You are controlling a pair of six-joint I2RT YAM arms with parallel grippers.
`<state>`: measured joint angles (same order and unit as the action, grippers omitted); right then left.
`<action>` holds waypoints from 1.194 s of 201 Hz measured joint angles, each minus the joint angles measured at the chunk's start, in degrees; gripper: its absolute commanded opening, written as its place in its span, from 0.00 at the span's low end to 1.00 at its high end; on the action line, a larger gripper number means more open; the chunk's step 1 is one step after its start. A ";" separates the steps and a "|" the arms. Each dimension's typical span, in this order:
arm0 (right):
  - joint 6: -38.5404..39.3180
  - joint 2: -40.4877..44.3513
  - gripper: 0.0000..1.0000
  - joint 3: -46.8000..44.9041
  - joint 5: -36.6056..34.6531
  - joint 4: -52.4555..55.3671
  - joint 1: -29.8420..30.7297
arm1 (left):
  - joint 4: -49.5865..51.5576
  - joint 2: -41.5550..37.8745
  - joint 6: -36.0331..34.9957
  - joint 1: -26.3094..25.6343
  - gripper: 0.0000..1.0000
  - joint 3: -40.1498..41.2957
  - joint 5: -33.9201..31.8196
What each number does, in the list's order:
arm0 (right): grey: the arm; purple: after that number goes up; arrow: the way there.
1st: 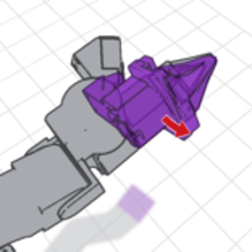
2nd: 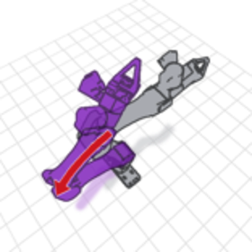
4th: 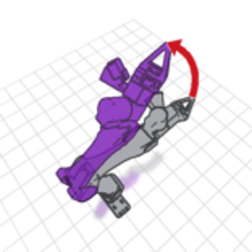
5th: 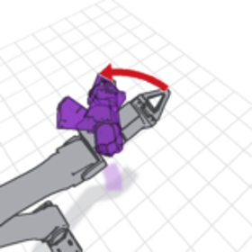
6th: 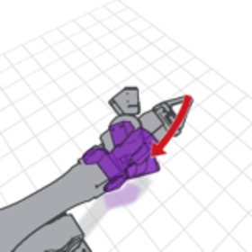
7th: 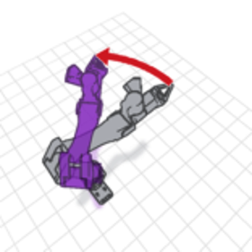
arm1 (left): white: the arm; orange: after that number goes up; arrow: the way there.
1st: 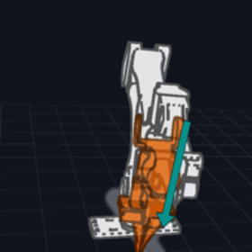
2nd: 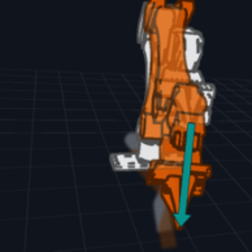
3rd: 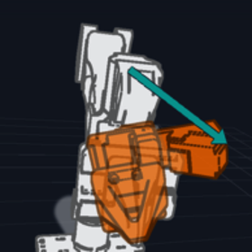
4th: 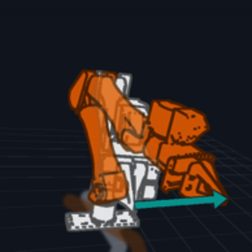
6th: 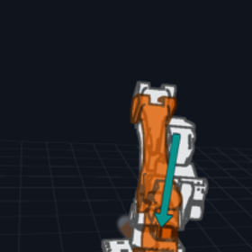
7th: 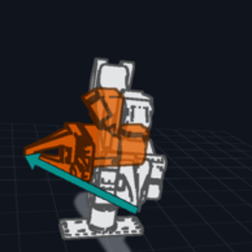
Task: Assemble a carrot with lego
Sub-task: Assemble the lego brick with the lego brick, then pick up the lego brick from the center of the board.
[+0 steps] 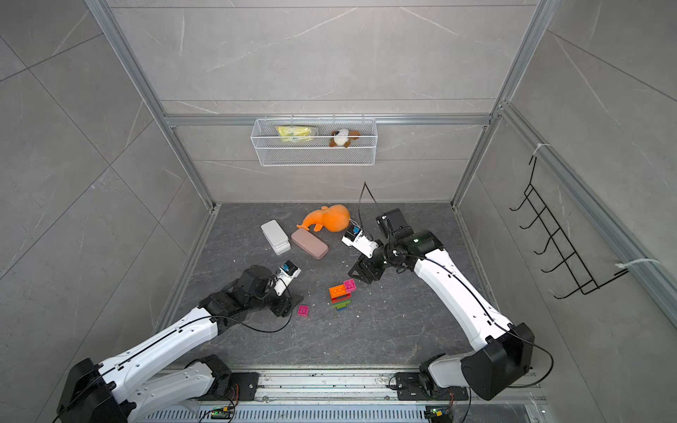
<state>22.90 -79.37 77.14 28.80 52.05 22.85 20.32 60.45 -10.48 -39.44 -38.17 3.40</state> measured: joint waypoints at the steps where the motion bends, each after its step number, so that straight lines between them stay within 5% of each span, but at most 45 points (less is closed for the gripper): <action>1: -0.15 0.00 0.72 -0.13 0.13 -0.11 -0.17 | 0.22 0.20 -0.79 0.00 0.76 0.09 -0.11; 47: -5.35 0.00 0.72 -4.09 3.30 -4.87 -5.25 | 2.75 7.41 -22.16 0.00 0.81 1.40 -1.81; 86: -5.79 -0.02 0.71 -5.46 4.59 -6.64 -6.43 | 2.84 16.90 -31.69 0.00 0.82 -0.44 -1.51; 144: -5.75 -0.02 0.70 -6.03 5.33 -6.93 -6.88 | 0.44 23.76 -35.98 0.22 0.74 -3.82 2.69; 204: -5.73 -0.13 0.69 -6.56 5.35 -6.88 -7.26 | 0.46 28.87 -37.55 0.28 0.52 -6.71 6.75; 240: -5.73 -0.72 0.68 -6.62 5.38 -6.91 -7.26 | 0.72 29.83 -37.75 0.63 0.47 -7.39 7.69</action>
<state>17.17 -80.09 70.52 34.17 45.15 15.59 21.04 90.28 -48.23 -38.81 -45.56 11.09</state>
